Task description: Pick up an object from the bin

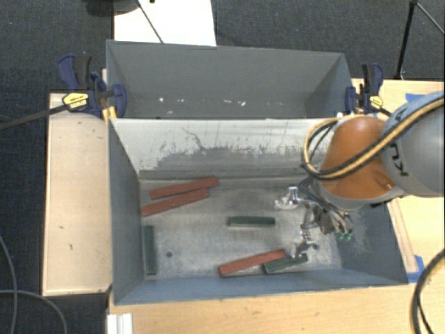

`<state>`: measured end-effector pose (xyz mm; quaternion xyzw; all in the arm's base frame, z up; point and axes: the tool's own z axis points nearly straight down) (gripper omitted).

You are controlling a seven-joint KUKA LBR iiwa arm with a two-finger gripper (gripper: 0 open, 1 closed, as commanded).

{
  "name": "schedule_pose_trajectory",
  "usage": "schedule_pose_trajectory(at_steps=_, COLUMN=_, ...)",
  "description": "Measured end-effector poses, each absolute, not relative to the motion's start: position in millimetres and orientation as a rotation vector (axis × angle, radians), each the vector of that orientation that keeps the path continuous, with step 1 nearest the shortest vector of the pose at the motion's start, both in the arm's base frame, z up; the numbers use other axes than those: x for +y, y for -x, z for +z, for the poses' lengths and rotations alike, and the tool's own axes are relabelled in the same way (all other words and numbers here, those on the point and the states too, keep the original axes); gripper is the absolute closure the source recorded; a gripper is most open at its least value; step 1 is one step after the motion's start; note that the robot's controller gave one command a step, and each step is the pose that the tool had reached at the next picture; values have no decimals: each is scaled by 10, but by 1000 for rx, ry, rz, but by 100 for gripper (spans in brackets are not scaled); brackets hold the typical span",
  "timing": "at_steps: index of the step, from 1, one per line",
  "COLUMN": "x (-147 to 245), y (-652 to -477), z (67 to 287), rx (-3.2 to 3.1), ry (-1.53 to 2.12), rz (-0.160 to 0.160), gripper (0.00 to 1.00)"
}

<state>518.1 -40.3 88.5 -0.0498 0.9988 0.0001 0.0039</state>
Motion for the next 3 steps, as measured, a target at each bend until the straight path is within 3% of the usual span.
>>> schedule_pose_trajectory(at_steps=1, x=-2, y=-5400, z=752, rx=3103, ry=371, rz=-3, gripper=100)
schedule_pose_trajectory(at_steps=2, x=-2, y=-5400, z=752, rx=3102, ry=373, rz=-3, gripper=100)
schedule_pose_trajectory(at_steps=3, x=78, y=-5435, z=2405, rx=3106, ry=424, rz=-1, gripper=100)
